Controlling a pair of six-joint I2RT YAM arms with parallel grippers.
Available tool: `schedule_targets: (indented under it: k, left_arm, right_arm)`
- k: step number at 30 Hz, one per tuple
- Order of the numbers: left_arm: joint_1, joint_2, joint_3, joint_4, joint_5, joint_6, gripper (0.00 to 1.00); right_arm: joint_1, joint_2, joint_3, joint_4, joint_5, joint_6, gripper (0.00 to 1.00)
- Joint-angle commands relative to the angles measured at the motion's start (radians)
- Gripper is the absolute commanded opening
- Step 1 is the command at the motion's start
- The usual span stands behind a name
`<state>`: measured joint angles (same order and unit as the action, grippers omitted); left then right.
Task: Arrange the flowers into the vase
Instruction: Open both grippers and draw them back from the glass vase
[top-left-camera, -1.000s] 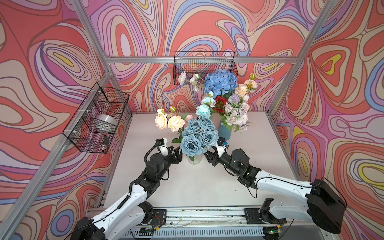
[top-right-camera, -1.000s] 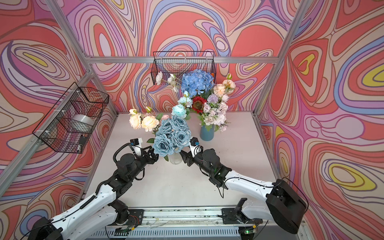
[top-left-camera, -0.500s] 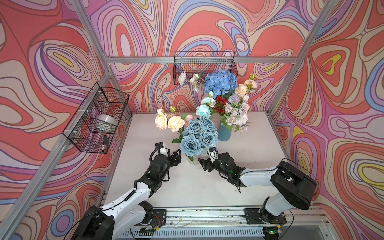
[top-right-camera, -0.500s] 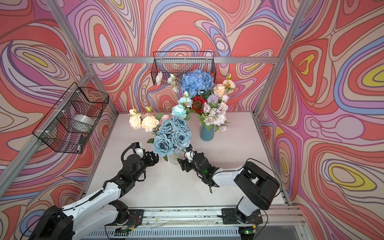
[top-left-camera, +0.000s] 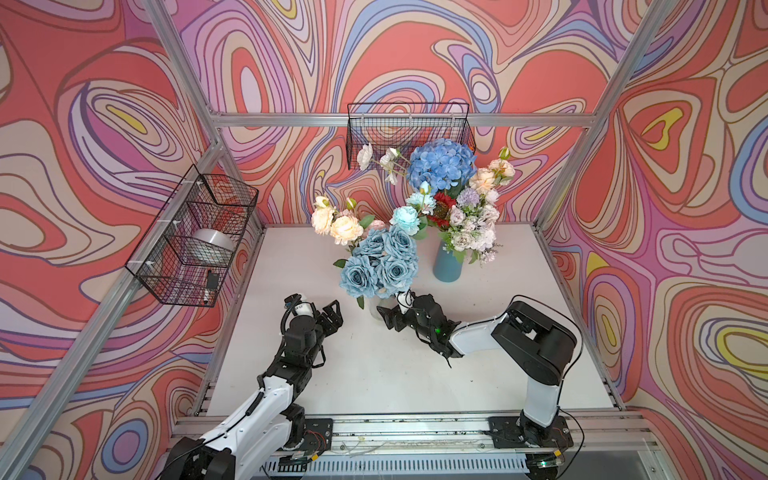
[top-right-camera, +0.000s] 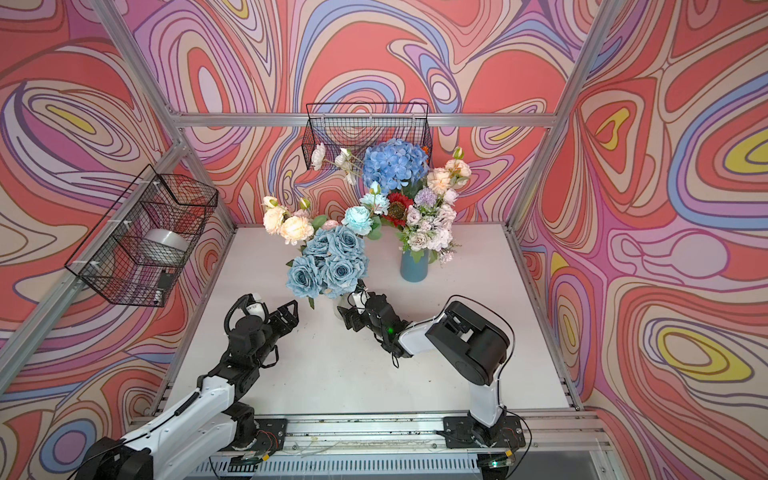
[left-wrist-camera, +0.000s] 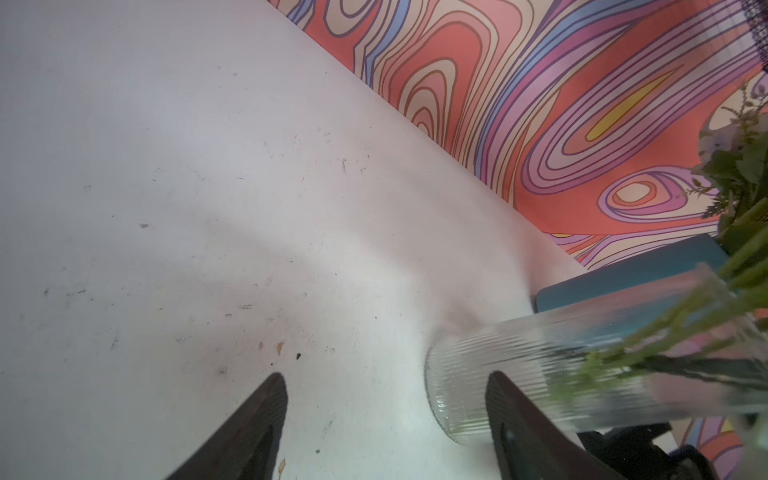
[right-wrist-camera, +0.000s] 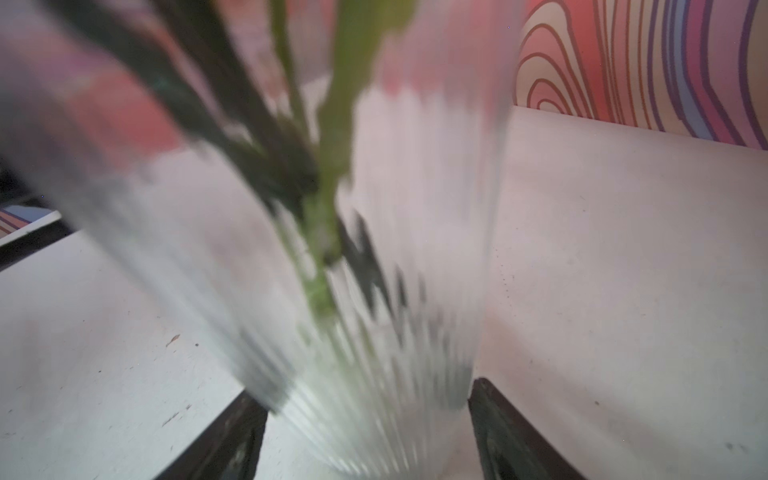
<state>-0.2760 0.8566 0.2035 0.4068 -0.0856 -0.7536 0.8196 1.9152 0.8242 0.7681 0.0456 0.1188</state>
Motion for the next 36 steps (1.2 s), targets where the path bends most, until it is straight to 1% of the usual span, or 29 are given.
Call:
schedule_targets:
  k: [1,7,11,14,17,21,23,26,29,32,34,36]
  left_arm:
    - [0.015,-0.031,-0.009,-0.027,0.009,-0.014,0.78]
    - [0.030,-0.077,-0.019,-0.063,0.005,-0.012,0.78]
    - [0.036,-0.117,-0.023,-0.094,-0.012,-0.010,0.79]
    - [0.041,-0.143,-0.023,-0.119,-0.031,-0.009,0.78]
    - [0.046,-0.157,-0.020,-0.127,-0.041,0.005,0.79]
    - [0.056,-0.158,0.000,-0.130,-0.050,0.047,0.80]
    - [0.057,-0.162,0.021,-0.148,-0.083,0.086,0.83]
    - [0.058,-0.175,0.056,-0.190,-0.187,0.143,0.89]
    - [0.060,-0.180,0.066,-0.174,-0.235,0.215,0.92]
    - [0.060,-0.164,0.075,-0.146,-0.268,0.281,0.97]
    - [0.060,-0.129,0.085,-0.123,-0.300,0.328,0.97]
    - [0.060,-0.087,0.098,-0.108,-0.331,0.368,0.97]
  right_arm:
    - [0.000,0.055,0.073,0.006,-0.015,-0.027,0.78]
    - [-0.001,0.143,0.210,-0.032,-0.042,-0.066,0.78]
    - [-0.001,0.187,0.283,-0.044,-0.071,-0.063,0.78]
    - [-0.001,0.200,0.310,-0.048,-0.077,-0.057,0.77]
    - [0.000,0.170,0.287,-0.043,-0.061,-0.060,0.78]
    - [0.000,0.059,0.192,-0.051,-0.034,-0.069,0.78]
    - [-0.004,-0.015,0.133,-0.074,-0.019,-0.061,0.79]
    - [-0.032,-0.135,0.045,-0.138,-0.016,0.001,0.79]
    - [-0.088,-0.290,-0.047,-0.228,-0.024,0.070,0.80]
    - [-0.136,-0.440,-0.100,-0.377,0.042,0.073,0.81]
    - [-0.173,-0.530,-0.125,-0.474,0.111,0.064,0.83]
    - [-0.219,-0.597,-0.155,-0.523,0.147,0.063,0.84]
